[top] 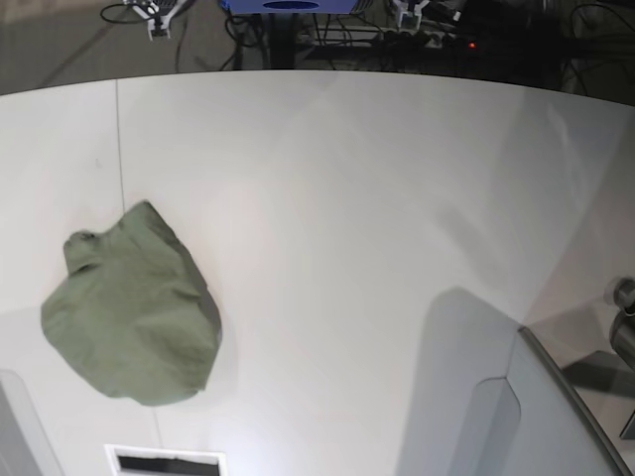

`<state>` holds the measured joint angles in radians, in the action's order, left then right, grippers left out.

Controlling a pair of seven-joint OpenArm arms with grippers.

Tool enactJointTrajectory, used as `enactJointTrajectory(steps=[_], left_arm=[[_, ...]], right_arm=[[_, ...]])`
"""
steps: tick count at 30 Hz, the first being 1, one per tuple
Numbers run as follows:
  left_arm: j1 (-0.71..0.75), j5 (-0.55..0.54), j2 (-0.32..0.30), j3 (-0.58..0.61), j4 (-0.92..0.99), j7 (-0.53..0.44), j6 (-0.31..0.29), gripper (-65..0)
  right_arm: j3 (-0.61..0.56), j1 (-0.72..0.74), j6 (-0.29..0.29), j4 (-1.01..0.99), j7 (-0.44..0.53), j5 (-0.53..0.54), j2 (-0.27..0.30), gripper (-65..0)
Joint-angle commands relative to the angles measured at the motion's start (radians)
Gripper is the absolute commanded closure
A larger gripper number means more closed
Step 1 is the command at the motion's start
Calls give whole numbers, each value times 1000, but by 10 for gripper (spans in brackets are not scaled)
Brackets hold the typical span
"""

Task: Layout the t-shirt on the table in an organized manner, then fold the t-shirt properly

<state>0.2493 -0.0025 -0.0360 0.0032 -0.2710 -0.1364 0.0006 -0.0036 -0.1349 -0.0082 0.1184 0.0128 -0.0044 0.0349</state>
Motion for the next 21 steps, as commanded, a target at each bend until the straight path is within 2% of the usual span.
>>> enactJointTrajectory(steps=[1,16,21], left_arm=[[11,-3,0,1,-1,-4,5,0],[41,6,0,2,-14,-13,5,0],[147,3,-12,1,-155,-128,5,0]], right_arm=[[3,-10,3,0,-6,1,-5,-6],[3,-21,3,0,-12,2,-5,-5],[1,-127,3,160,-40,2,-2,-5]])
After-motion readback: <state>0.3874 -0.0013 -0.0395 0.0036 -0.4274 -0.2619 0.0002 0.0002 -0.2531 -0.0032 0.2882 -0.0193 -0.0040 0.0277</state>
